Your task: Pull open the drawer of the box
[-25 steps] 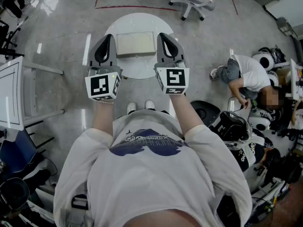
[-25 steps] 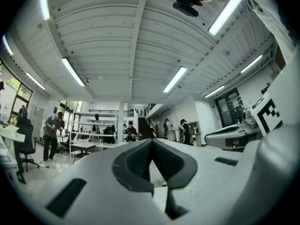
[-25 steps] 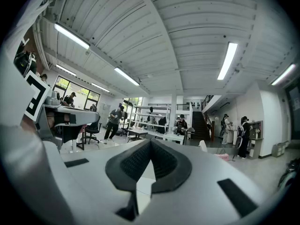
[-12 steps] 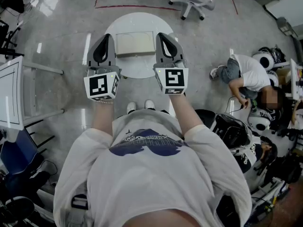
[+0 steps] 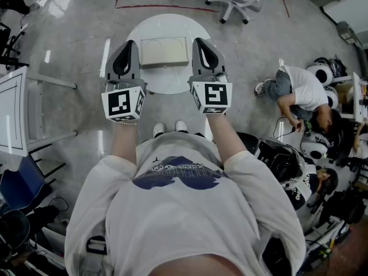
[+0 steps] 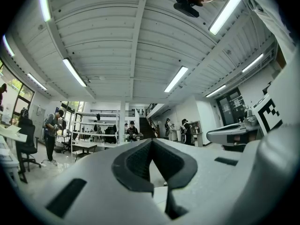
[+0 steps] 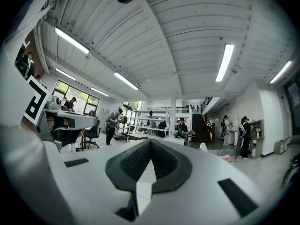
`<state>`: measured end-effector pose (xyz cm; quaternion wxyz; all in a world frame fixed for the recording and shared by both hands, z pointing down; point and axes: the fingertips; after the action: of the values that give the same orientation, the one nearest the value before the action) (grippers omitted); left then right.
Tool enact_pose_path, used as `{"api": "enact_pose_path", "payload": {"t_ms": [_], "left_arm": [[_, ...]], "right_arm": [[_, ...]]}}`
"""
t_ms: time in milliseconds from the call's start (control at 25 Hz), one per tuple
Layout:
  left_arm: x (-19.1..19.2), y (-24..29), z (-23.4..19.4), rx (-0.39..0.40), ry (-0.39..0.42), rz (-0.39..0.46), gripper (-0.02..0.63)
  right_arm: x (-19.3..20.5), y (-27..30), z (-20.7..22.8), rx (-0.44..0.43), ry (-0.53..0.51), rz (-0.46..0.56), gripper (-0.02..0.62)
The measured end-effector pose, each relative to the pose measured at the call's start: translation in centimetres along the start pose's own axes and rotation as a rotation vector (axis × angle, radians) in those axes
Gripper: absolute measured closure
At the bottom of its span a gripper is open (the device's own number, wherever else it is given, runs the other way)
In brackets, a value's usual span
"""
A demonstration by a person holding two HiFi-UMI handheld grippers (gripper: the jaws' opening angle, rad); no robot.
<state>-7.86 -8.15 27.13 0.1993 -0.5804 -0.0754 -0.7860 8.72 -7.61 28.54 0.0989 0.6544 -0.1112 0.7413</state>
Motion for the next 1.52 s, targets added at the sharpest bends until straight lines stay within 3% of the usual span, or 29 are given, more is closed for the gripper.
{"api": "enact_pose_path", "payload": {"t_ms": [80, 160, 400, 560, 600, 640, 840, 960, 1280, 1520], "left_arm": [[0.1, -0.1, 0.0, 0.005, 0.005, -0.002, 0.6], [0.2, -0.1, 0.0, 0.015, 0.014, -0.006, 0.6], [0.9, -0.2, -0.6, 0.023, 0.014, -0.034, 0.598], [2.4, -0.6, -0.1, 0.06, 0.031, -0.095, 0.593], [3.1, -0.8, 0.2, 0.077, 0.032, -0.119, 0.559], [3.9, -1.0, 0.6, 0.096, 0.033, -0.148, 0.505], [9.1, -2.1, 2.2, 0.181, 0.095, -0.33, 0.434], [12.8, -1.9, 2.3, 0.203, 0.052, -0.431, 0.393], [23.2, 0.9, 1.9, 0.295, -0.046, -0.605, 0.391], [30.9, 3.9, 3.1, 0.418, -0.079, -0.674, 0.391]], "right_arm": [[-0.2, 0.0, 0.1, -0.021, 0.017, 0.008, 0.588], [0.1, 0.2, 0.4, -0.037, 0.018, -0.012, 0.509], [0.3, 0.1, 2.3, -0.014, 0.051, -0.024, 0.494], [2.0, 0.1, 3.7, -0.012, 0.062, -0.089, 0.435], [2.7, 0.0, 4.1, -0.012, 0.068, -0.114, 0.417], [3.6, -0.1, 4.4, -0.015, 0.075, -0.141, 0.399], [9.3, -1.2, 5.1, -0.047, 0.076, -0.297, 0.357], [13.8, -1.6, 5.2, -0.032, 0.106, -0.399, 0.345], [24.9, -0.7, 0.1, 0.006, 0.131, -0.626, 0.339], [31.1, 2.4, -3.1, 0.078, 0.145, -0.695, 0.33]]}}
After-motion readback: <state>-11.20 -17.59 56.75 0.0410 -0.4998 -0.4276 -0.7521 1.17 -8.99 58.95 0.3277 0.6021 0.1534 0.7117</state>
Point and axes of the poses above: the fingertips, and each gripper's own axes: y forward along the fingers, z to its right, x out of its underside, and after that the axes turned 15 degrees about y, right-handed
